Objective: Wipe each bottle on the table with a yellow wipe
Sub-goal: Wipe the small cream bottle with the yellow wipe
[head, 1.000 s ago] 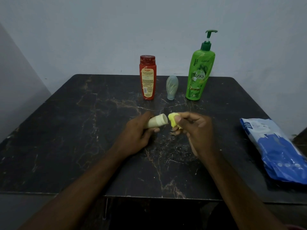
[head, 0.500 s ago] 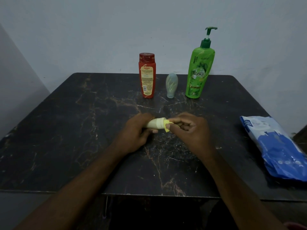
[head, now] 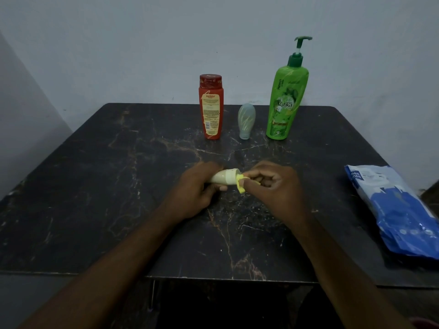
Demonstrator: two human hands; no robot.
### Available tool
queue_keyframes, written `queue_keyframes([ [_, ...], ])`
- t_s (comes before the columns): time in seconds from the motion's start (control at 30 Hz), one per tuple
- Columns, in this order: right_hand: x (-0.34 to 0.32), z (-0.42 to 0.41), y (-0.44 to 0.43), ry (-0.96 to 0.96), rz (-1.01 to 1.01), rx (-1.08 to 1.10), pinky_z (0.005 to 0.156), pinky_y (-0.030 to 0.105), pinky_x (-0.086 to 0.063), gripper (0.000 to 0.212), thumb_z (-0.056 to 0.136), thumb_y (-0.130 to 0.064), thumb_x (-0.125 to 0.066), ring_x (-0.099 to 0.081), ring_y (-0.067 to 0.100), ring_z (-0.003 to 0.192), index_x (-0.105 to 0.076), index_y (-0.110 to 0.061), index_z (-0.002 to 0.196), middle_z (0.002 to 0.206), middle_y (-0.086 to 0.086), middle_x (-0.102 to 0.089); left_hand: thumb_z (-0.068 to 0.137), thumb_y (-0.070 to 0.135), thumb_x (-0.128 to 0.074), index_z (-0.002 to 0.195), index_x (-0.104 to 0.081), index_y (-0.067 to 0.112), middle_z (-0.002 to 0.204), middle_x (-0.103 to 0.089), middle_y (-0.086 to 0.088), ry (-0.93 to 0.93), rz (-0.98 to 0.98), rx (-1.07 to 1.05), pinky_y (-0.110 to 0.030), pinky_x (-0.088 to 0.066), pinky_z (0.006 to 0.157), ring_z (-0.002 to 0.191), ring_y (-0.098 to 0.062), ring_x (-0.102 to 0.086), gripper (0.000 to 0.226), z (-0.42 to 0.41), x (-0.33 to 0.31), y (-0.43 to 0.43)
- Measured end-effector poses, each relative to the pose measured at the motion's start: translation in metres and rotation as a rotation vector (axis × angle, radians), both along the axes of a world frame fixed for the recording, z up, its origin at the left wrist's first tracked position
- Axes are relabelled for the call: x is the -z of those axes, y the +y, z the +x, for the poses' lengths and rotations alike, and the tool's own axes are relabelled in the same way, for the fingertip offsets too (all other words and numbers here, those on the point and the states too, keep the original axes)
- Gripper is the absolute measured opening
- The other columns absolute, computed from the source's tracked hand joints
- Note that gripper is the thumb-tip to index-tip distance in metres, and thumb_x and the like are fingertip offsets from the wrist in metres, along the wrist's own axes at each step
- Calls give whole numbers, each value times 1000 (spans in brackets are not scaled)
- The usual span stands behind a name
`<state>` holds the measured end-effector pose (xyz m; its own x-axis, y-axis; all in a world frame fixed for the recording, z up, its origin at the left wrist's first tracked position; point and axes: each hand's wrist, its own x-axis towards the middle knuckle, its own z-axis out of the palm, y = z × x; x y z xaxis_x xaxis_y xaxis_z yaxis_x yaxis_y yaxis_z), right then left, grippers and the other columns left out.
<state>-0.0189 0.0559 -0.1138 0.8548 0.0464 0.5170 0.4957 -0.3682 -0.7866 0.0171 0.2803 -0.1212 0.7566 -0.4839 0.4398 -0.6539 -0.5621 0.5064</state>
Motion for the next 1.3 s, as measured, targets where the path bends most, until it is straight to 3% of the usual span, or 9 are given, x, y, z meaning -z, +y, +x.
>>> queue_keyframes([
  [0.2,-1,0,-1,16,-6,18,60,24,-51,9,79,-10,-81,-65,11,66,-79,-12,88,79,-5,-71,92,29,-74,119,-64,23,106,-65,7,-7,20,4,-36,-50,83,95,-11,-58,29,0,1,0],
  [0.47,-1,-1,-2,31,-22,12,58,28,-52,8,78,-9,-81,-64,14,65,-79,-14,85,77,-4,-70,92,29,-75,118,-66,20,106,-67,8,-26,41,9,-38,-50,85,96,-11,-59,29,1,1,0],
  [0.6,-3,0,-2,55,87,-18,62,31,-58,9,80,-7,-80,-69,14,69,-79,-11,89,81,-4,-72,91,29,-74,119,-66,20,106,-68,7,-24,39,17,-40,-51,84,95,-13,-59,30,1,1,-1],
  [0.73,0,0,0,25,-21,15,58,38,-53,6,78,-11,-80,-63,17,64,-78,-13,83,75,-2,-69,91,29,-75,118,-66,22,105,-68,9,-11,27,11,-42,-52,84,95,-12,-60,29,3,1,0],
  [0.87,-2,2,0,75,123,-26,60,29,-55,9,81,-5,-79,-68,15,66,-78,-8,89,80,-1,-71,90,27,-76,118,-66,22,106,-68,9,-11,32,10,-41,-52,84,96,-12,-60,30,1,0,0],
  [1.0,1,2,0,108,75,-24,60,36,-56,8,80,-9,-80,-67,21,67,-78,-12,87,78,-2,-71,88,27,-79,117,-68,20,106,-69,8,-5,8,4,-40,-53,85,96,-11,-62,31,1,-2,-1],
  [1.1,-1,1,-1,148,154,-73,59,29,-57,9,82,-7,-78,-69,21,67,-78,-8,91,81,2,-73,86,30,-81,119,-69,19,106,-70,8,20,-8,-21,-39,-54,84,95,-9,-63,37,3,-1,0],
  [1.17,-1,4,-1,174,195,-36,59,26,-56,9,84,-6,-77,-69,19,67,-77,-7,93,82,4,-73,85,34,-81,125,-68,22,109,-70,9,41,9,-17,-36,-53,87,98,-7,-63,43,4,-2,0],
  [1.3,1,6,1,262,272,-8,56,23,-55,11,86,-6,-75,-69,19,64,-75,-5,97,76,10,-74,90,36,-76,141,-57,28,117,-59,14,74,88,13,-13,-40,88,103,2,-54,55,1,-9,-3],
])
